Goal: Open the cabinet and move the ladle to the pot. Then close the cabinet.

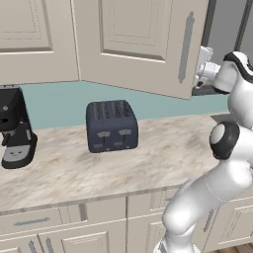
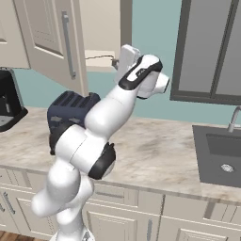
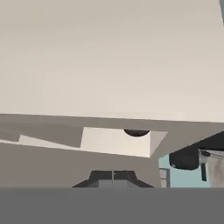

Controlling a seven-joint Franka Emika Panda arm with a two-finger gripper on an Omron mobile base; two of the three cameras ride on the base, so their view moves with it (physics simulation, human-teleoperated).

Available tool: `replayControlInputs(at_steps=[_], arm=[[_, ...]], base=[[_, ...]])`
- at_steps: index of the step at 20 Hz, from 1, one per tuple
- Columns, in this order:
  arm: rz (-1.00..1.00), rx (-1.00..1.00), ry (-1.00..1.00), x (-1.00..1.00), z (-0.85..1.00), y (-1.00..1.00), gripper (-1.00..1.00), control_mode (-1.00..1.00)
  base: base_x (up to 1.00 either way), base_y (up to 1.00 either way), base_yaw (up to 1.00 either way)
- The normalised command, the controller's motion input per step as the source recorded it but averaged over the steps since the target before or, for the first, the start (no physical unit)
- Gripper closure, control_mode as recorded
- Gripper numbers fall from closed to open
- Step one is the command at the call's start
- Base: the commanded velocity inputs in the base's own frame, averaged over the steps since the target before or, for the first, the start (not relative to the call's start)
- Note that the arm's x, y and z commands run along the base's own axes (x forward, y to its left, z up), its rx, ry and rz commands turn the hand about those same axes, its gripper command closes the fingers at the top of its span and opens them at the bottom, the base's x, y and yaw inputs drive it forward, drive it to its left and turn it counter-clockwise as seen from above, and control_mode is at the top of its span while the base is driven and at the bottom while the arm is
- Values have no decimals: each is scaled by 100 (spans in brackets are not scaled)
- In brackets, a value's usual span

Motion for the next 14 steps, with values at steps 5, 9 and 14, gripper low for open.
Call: replayControlInputs(at_steps=[5,9,14], arm=[[0,-7,2,39,0,16,100,-100],[0,-8,0,33,0,16,100,-100],[0,-7,1,18,0,15,100,-100]], base=[[0,0,0],[0,0,0],[0,0,0]])
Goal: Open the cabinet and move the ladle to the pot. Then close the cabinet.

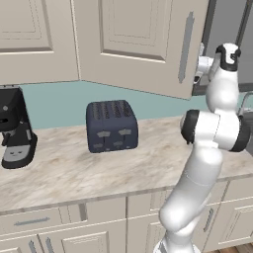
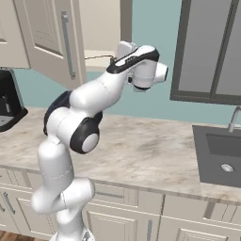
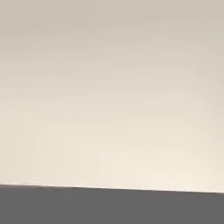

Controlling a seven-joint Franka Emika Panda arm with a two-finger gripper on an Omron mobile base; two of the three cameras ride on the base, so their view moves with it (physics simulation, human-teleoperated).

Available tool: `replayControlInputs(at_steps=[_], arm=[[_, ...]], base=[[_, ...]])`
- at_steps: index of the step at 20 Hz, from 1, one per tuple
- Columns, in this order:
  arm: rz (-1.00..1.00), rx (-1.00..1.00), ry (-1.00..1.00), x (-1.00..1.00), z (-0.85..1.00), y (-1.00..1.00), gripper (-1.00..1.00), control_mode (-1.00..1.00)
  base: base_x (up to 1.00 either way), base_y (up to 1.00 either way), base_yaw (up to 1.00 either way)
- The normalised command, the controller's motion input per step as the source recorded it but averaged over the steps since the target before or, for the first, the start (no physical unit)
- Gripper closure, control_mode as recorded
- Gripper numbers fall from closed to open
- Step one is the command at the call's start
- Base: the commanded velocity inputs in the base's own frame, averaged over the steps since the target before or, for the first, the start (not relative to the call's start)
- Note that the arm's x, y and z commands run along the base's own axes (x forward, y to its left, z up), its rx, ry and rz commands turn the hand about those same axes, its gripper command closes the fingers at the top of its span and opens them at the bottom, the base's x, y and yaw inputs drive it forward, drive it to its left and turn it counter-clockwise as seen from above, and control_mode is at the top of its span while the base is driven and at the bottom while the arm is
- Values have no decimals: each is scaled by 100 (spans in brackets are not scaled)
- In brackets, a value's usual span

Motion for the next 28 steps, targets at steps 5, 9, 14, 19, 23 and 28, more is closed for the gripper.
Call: replayControlInputs(at_steps=[5,9,14,19,23,28], arm=[[5,-7,-1,-8,0,26,100,-100],[11,-3,-9,-48,0,72,100,-100],[6,0,-15,-77,-12,99,100,-100],[5,13,-19,-100,-3,30,100,-100],[7,30,-20,-100,0,-2,100,-100],[4,26,-16,-100,0,52,100,-100]], base=[[0,0,0],[0,0,0],[0,0,0],[0,0,0],[0,0,0],[0,0,0]])
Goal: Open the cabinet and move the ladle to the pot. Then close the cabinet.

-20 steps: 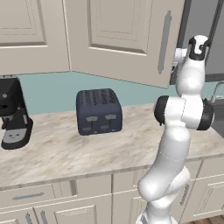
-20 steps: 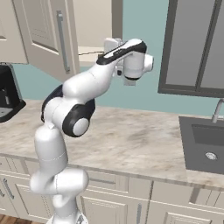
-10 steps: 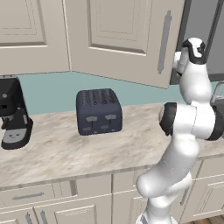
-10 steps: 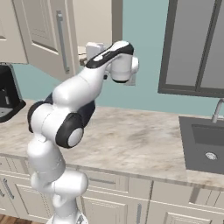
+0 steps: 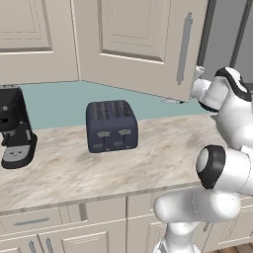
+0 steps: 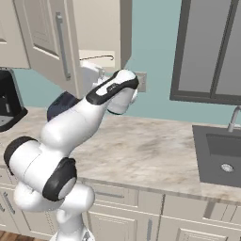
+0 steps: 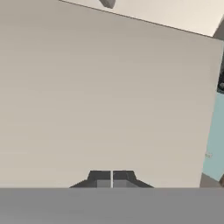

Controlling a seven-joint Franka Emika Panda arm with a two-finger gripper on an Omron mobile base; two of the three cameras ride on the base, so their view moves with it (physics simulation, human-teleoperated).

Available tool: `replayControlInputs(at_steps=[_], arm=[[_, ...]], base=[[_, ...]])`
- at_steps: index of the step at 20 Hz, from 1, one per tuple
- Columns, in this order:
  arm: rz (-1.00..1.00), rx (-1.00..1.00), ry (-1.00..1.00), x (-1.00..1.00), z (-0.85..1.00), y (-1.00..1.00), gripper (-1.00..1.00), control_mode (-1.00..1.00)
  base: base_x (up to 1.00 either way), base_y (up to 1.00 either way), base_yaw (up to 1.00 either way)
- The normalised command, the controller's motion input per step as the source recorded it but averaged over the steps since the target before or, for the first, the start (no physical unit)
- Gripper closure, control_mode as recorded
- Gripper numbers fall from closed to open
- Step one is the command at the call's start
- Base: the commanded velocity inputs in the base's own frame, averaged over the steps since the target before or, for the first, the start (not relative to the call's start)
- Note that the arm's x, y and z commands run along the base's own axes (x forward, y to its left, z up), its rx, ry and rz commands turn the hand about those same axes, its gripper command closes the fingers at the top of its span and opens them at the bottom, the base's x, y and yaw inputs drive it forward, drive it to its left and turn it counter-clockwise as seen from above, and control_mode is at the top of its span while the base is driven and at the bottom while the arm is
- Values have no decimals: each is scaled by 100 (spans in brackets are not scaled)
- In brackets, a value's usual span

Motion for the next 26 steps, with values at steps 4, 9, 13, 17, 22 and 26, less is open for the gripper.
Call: replayControlInputs(at_steps=[4,9,13,17,22,26], arm=[[6,19,-9,-100,0,100,100,-100],[7,8,-5,-100,9,100,100,-100],[0,0,-11,-92,14,100,100,-100],[-7,-6,-20,-44,26,100,100,-100],[-11,-9,-20,-1,54,99,100,-100],[-4,-19,-7,0,45,82,100,-100]], base=[[0,0,0],[0,0,0],[0,0,0],[0,0,0],[0,0,0],[0,0,0]])
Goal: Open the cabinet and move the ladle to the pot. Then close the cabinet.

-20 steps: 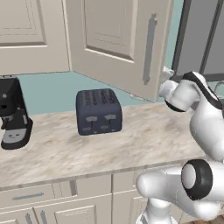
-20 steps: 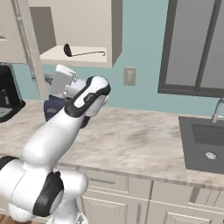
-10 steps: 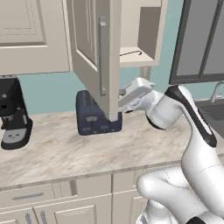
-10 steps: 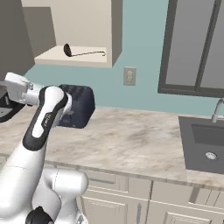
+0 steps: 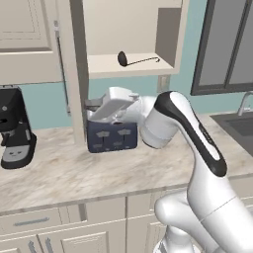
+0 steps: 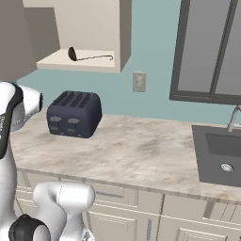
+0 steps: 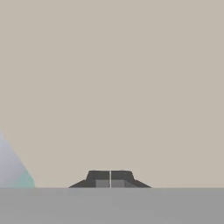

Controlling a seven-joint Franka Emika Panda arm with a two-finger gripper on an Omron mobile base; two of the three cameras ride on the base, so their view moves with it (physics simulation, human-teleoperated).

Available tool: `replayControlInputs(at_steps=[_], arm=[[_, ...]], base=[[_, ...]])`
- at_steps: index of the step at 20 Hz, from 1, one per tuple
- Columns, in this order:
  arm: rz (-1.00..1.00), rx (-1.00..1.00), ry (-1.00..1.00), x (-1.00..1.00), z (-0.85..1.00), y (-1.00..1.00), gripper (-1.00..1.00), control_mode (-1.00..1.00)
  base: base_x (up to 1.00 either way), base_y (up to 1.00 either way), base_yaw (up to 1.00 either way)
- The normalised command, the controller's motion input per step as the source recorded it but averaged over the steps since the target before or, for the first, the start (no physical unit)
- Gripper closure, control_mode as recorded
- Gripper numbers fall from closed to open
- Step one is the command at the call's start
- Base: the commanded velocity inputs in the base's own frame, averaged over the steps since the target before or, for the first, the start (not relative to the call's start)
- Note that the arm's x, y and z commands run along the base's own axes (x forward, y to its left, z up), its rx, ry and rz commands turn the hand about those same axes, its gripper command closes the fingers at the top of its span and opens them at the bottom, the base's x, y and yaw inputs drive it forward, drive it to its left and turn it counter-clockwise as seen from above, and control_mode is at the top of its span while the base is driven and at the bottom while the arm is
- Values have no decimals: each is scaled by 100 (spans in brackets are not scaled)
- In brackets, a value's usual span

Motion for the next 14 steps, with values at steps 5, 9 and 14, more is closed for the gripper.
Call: replayControlInputs(at_steps=[5,9,14], arm=[[1,-6,10,14,6,26,100,-100],[0,2,0,0,0,-16,100,-100],[0,8,0,0,0,-68,100,-100]], base=[[0,0,0],[0,0,0],[0,0,0]])
